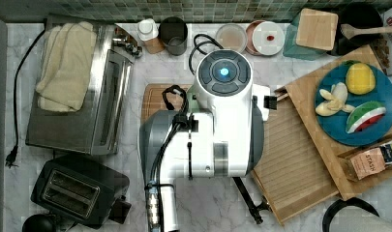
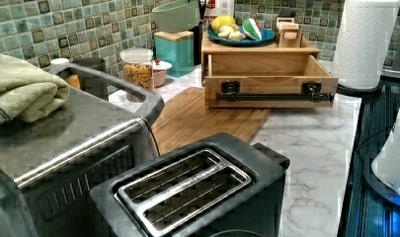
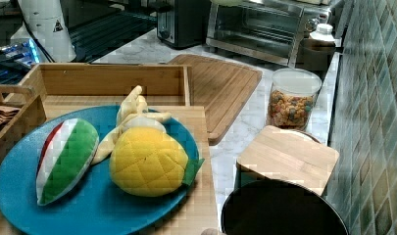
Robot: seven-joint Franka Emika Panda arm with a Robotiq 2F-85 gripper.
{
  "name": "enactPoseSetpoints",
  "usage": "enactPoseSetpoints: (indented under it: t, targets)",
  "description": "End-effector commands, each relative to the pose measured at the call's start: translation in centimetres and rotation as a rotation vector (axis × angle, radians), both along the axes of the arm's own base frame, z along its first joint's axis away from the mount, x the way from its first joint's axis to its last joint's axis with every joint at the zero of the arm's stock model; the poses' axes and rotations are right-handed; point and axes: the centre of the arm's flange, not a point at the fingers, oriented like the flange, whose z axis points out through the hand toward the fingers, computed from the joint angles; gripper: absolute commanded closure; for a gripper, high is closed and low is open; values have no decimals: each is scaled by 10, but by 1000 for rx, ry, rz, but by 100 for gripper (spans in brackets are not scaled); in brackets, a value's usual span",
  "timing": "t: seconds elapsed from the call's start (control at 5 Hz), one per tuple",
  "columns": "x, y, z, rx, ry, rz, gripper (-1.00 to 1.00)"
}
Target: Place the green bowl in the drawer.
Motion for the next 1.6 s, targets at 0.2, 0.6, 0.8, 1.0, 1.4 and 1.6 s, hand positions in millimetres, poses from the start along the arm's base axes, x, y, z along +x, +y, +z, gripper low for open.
enactPoseSetpoints:
  t: [0.2,0.6,0.8,1.0,1.4,1.6]
  targets:
    - [-14,-21,-1,-8,-8,-7,100]
    - [-43,-88,-8,22,-44,-60,100]
    - [-61,-115,-17,27,-101,-75,100]
    - [-75,-129,-25,5,-129,-89,100]
    - [-100,-178,-42,89,-180,-112,100]
    - [-110,-202,-58,90,-202,-74,100]
